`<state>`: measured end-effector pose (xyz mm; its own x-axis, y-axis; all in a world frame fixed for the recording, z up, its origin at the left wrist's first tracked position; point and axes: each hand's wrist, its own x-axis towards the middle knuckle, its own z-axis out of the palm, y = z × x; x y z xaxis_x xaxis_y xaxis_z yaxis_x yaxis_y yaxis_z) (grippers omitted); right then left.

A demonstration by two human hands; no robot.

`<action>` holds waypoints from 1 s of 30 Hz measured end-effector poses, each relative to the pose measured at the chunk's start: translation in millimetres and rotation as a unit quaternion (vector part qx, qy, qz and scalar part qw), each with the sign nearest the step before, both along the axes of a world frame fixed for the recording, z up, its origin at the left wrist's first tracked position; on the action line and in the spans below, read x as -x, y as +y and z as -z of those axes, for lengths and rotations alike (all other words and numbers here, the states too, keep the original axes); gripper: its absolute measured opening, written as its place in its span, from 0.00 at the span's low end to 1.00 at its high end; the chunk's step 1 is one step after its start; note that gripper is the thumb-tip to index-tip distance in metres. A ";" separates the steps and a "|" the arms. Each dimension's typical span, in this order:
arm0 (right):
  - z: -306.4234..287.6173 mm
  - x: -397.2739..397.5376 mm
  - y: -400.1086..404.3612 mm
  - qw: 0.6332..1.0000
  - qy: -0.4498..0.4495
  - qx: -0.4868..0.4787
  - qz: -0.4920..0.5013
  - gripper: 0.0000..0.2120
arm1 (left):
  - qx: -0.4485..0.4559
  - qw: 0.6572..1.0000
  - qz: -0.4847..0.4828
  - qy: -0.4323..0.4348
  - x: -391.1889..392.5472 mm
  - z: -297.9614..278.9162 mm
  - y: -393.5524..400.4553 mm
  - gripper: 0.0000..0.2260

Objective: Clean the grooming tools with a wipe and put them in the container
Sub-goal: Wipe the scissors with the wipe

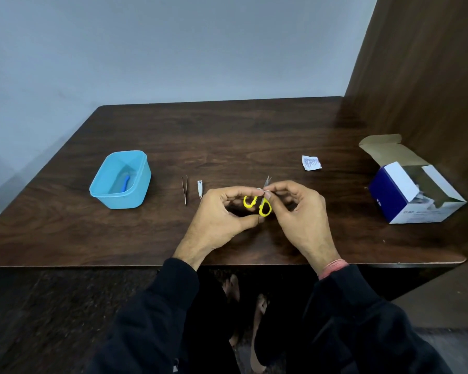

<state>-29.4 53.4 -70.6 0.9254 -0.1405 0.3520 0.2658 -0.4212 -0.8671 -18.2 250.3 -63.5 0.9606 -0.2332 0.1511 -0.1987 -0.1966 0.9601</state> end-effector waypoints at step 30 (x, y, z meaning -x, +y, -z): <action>1.1 2.9 6.4 0.988 -0.080 0.078 0.103 0.06 | 0.036 0.998 -0.028 0.039 -2.3 0.4 0.2 0.13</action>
<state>-32.3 59.8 -71.7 0.8135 -0.2530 0.5236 0.2889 -0.6056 -0.7415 -15.9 250.5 -63.9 0.9814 -0.1699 0.0891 -0.1128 -0.1356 0.9843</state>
